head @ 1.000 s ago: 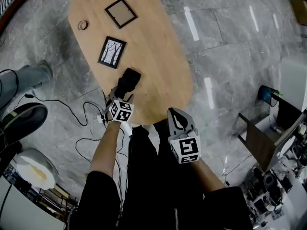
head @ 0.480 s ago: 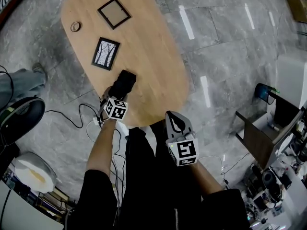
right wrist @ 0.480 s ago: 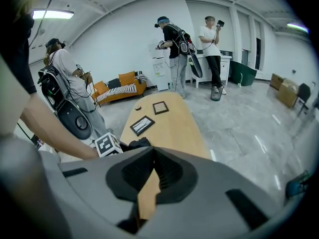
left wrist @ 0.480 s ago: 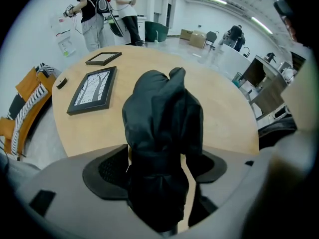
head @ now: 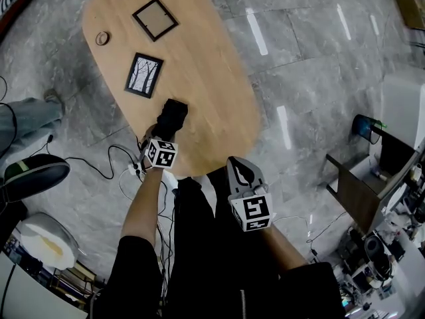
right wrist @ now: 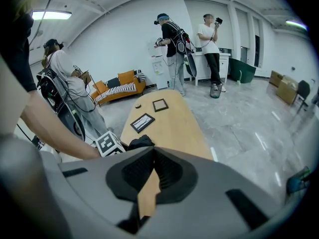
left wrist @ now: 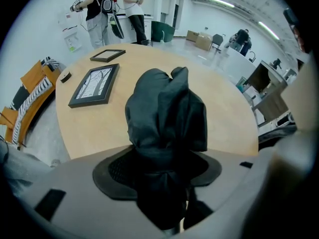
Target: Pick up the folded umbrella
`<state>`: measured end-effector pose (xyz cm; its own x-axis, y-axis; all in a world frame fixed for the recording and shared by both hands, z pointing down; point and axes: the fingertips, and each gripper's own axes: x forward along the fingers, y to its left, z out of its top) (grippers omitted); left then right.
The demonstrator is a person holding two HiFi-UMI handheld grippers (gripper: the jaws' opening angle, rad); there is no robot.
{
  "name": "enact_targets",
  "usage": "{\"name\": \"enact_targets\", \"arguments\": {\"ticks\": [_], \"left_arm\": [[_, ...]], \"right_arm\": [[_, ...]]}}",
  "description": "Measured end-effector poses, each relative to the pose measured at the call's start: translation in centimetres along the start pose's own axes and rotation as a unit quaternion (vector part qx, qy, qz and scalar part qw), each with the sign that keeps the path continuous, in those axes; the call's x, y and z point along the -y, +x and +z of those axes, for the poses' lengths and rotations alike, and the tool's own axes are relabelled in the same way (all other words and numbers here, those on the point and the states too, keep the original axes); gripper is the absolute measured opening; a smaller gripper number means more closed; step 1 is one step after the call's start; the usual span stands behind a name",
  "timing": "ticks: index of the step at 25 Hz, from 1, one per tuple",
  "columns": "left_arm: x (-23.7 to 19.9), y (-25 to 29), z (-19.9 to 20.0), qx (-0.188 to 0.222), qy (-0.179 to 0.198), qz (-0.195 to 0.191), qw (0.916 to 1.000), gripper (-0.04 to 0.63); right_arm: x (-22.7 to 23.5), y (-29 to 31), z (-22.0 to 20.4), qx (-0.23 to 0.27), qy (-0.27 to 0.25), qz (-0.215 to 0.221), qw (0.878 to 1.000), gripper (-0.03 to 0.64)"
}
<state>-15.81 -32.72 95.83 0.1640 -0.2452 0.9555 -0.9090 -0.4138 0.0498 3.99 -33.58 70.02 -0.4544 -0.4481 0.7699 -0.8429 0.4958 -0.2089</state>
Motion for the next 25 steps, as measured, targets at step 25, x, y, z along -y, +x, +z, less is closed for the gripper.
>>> {"name": "enact_targets", "arguments": {"ticks": [25], "left_arm": [[2.7, -8.2, -0.3, 0.010, -0.029, -0.029, 0.9991, 0.226]], "right_arm": [[-4.4, -3.8, 0.5, 0.027, -0.010, 0.020, 0.999, 0.011]]}}
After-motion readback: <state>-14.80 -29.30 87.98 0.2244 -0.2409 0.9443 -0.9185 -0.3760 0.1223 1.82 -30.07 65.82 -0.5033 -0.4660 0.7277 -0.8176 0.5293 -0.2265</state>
